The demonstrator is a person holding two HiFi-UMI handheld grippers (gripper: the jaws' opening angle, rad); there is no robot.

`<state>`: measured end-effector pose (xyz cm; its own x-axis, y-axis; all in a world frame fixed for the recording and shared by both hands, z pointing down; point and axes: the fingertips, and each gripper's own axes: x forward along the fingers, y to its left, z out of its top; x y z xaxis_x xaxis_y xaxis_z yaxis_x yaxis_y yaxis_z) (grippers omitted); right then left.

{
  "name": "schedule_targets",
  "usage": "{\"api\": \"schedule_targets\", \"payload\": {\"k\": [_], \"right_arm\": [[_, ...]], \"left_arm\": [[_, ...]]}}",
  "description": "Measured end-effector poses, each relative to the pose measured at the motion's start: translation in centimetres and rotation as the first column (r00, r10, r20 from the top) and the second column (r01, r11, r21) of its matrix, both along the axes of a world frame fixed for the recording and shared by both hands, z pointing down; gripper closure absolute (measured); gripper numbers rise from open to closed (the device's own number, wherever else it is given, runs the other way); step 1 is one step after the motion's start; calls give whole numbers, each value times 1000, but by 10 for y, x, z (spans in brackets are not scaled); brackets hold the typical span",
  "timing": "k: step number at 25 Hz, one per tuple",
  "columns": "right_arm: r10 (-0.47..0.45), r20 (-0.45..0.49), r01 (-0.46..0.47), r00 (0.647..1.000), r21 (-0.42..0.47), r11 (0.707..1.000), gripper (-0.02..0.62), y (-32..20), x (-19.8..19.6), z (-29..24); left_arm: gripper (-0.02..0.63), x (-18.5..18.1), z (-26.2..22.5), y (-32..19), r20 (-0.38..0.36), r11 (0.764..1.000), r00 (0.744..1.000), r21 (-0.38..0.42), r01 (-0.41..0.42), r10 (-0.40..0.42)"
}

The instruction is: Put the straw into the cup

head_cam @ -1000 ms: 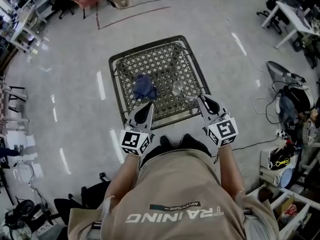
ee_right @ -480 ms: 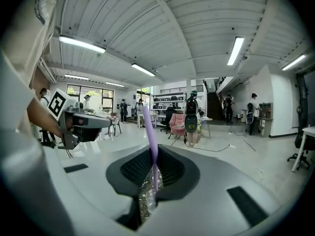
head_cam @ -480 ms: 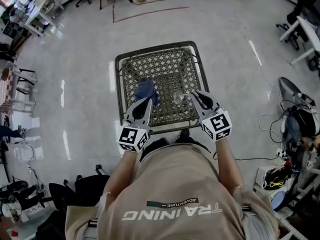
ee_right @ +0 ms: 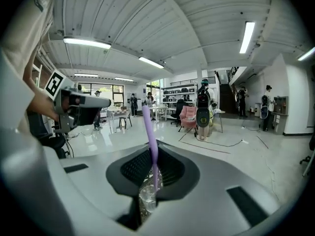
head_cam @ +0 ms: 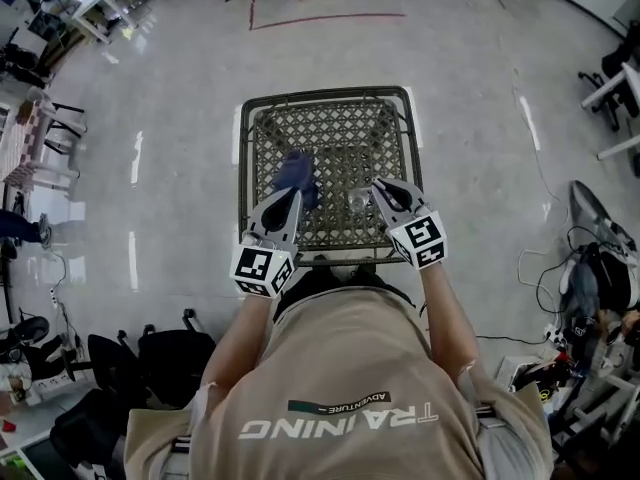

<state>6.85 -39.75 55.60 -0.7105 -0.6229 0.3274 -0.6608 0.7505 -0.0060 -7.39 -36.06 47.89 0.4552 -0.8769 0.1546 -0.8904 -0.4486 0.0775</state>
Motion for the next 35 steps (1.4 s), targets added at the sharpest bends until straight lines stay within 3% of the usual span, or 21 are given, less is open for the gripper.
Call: {"api": "schedule_targets", "payload": {"k": [9, 16, 17, 18, 19, 30, 33, 35], "right_arm": [[-65, -64, 56, 996, -134, 989, 554, -8, -29, 82], [-50, -67, 38, 996, -169, 985, 548, -9, -33, 99], [-54, -58, 43, 997, -177, 983, 510, -9, -36, 99], [-60, -52, 50, 997, -182, 982, 426, -8, -38, 98], [-65, -51, 55, 997, -180, 982, 400, -7, -38, 96], [-64, -44, 61, 997, -57, 996, 405, -7, -21, 36], [-53, -10, 53, 999, 16, 998, 429, -10, -19, -5], [-47, 23, 45, 999, 70, 997, 481, -12, -19, -37]], "left_arm": [[591, -31, -12, 2, 25, 999, 999, 4, 48, -48], [591, -47, -8, 0, 22, 998, 998, -5, 55, -55], [591, -48, -7, -1, 20, 999, 998, -6, 52, -52], [591, -49, -7, -2, 17, 999, 999, -6, 49, -49], [591, -48, -6, -4, 12, 999, 999, -6, 44, -44], [591, -39, -11, -23, -30, 1000, 1000, 28, 5, -4], [591, -41, -14, -27, -38, 999, 999, 40, -4, 5], [591, -43, -19, -29, -41, 999, 999, 51, -10, 12]]}}
